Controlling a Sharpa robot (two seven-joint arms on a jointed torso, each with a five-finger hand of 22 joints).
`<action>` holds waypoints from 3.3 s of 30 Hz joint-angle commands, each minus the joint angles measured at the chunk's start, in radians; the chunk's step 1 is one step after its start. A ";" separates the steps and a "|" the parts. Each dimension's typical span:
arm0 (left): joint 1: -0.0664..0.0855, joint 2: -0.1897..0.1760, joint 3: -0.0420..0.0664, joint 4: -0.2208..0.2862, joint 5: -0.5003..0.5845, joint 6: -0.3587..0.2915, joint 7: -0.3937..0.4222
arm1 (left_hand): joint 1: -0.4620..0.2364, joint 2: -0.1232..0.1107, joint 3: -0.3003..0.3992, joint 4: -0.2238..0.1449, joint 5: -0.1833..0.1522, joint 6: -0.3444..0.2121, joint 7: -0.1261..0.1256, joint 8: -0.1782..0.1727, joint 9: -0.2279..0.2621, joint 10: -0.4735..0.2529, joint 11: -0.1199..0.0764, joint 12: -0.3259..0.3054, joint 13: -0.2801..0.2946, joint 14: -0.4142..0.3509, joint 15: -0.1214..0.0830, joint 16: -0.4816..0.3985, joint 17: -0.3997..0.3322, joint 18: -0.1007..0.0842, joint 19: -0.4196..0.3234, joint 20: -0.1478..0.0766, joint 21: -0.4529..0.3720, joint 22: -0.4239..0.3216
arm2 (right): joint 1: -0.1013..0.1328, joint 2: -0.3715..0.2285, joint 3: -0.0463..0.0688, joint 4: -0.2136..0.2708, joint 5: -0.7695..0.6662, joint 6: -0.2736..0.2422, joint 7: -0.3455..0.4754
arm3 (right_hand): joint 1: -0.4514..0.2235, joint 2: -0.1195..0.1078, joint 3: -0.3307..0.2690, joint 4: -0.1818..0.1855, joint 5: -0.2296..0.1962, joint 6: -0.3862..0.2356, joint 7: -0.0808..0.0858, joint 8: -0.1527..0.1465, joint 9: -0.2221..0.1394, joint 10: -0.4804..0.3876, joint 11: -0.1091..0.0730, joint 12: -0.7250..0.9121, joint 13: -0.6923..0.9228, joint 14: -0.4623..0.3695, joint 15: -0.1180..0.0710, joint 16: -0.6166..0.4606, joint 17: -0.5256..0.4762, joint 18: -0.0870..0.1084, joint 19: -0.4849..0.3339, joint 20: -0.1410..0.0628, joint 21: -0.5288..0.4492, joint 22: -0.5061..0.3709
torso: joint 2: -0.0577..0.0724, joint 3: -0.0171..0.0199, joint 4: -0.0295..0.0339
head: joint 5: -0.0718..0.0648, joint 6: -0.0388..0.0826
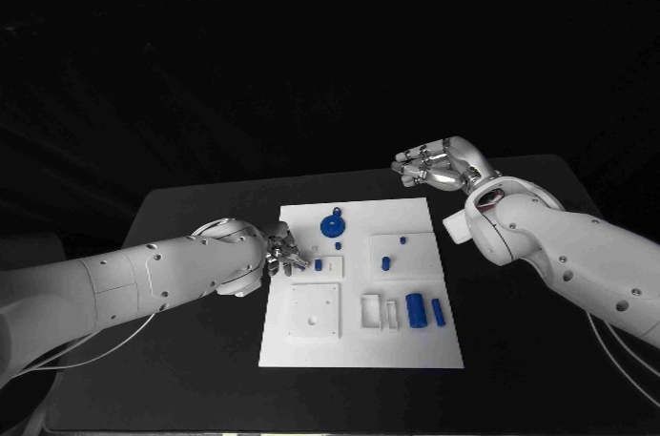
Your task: Assemble the parts on the task board
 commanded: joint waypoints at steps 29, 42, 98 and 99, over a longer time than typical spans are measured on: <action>-0.004 0.003 0.000 -0.018 -0.024 0.048 0.012 | 0.045 0.032 0.007 -0.005 -0.002 0.009 -0.018 0.003 0.070 0.044 -0.002 0.000 -0.002 0.000 -0.001 -0.001 -0.004 -0.002 0.004 0.001 -0.004 0.018 | -0.004 0.000 0.000 0.000 -0.001 0.015 0.008 | 0.007 0.002 -0.005 0.002 0.007 -0.002 -0.003 0.000 0.001 -0.004 -0.001 -0.006 -0.001 -0.010 0.000 -0.004 -0.001 0.013 -0.007 -0.002 -0.007 -0.001 | 0.000 0.0002 0.0002 | 0.000 -0.003; -0.005 0.019 0.000 -0.030 -0.030 0.070 -0.013 | 0.047 0.035 0.005 -0.002 -0.020 0.006 -0.017 0.003 0.070 0.044 -0.002 -0.004 -0.002 -0.002 -0.001 -0.002 -0.006 -0.002 0.003 0.001 -0.005 0.018 | -0.004 -0.001 0.000 0.001 -0.001 0.016 0.008 | 0.007 0.002 -0.005 0.002 0.007 -0.002 -0.003 0.000 0.001 -0.004 -0.001 -0.006 -0.001 -0.010 0.000 -0.004 -0.001 0.013 -0.007 -0.002 -0.007 -0.001 | 0.000 0.0006 -0.0010 | -0.001 -0.005; -0.013 0.032 0.000 -0.045 -0.029 0.044 -0.053 | 0.061 -0.093 -0.201 0.184 -0.172 0.018 -0.003 -0.027 -0.300 0.044 0.004 -0.025 -0.005 -0.004 0.000 -0.030 -0.045 -0.009 0.016 -0.001 -0.032 0.017 | -0.005 -0.001 0.000 -0.001 -0.001 0.014 0.008 | 0.009 0.001 -0.010 0.000 0.009 -0.007 -0.002 0.000 0.001 -0.006 0.000 -0.006 -0.001 -0.012 0.000 -0.004 -0.002 0.013 -0.009 -0.002 -0.007 -0.002 | 0.000 0.0004 -0.0002 | -0.006 -0.010; -0.013 0.031 0.000 -0.045 -0.029 0.043 -0.056 | 0.060 -0.098 -0.200 0.189 -0.172 0.016 -0.002 -0.025 -0.300 0.043 0.003 -0.026 -0.005 -0.004 0.000 -0.031 -0.045 -0.008 0.016 0.000 -0.033 0.017 | -0.005 -0.001 0.000 -0.001 -0.001 0.014 0.008 | 0.009 0.001 -0.010 0.000 0.009 -0.007 -0.002 0.000 0.001 -0.006 0.000 -0.006 -0.001 -0.012 0.000 -0.004 -0.002 0.013 -0.009 -0.002 -0.007 -0.002 | 0.000 0.0004 -0.0002 | -0.006 -0.010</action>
